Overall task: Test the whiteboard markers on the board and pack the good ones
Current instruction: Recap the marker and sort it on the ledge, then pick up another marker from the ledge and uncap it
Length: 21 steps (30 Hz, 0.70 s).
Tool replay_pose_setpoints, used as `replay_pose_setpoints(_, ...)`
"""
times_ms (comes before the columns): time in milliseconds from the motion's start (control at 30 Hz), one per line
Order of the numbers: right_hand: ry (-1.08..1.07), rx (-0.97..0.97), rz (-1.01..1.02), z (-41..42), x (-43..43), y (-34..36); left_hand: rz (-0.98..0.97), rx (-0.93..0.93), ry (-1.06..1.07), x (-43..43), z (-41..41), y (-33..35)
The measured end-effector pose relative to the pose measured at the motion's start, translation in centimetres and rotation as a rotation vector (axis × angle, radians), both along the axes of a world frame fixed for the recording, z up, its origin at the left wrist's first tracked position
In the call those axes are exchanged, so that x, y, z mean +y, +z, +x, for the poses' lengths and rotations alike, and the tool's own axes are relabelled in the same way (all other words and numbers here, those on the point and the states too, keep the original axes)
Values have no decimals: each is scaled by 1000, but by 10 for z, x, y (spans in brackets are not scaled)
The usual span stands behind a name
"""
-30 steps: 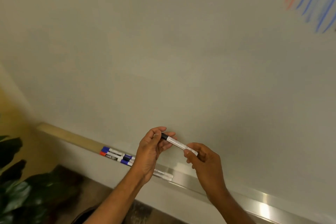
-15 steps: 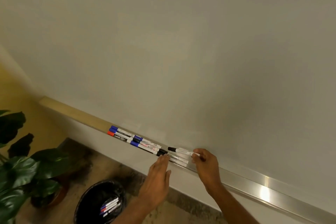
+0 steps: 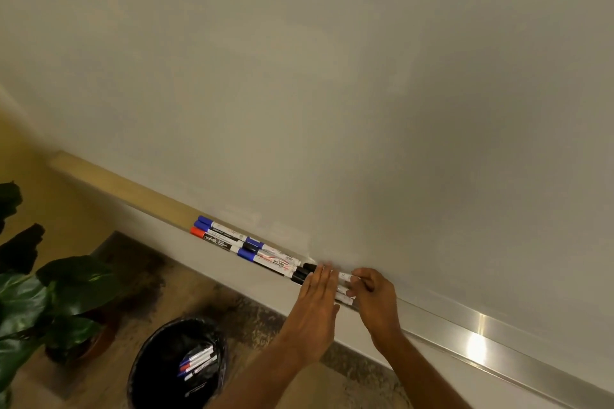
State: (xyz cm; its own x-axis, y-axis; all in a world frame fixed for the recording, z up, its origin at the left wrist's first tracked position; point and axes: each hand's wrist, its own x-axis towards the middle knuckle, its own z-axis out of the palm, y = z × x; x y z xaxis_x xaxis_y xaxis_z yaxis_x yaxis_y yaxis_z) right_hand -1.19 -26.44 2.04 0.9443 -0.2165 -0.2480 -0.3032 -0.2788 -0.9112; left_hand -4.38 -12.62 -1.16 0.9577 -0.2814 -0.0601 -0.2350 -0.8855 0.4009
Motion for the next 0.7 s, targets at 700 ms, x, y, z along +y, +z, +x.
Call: replay_pose_setpoints(700,48,-206,-552,-27,-28,-29,65,-17,-36,-6,12,-45)
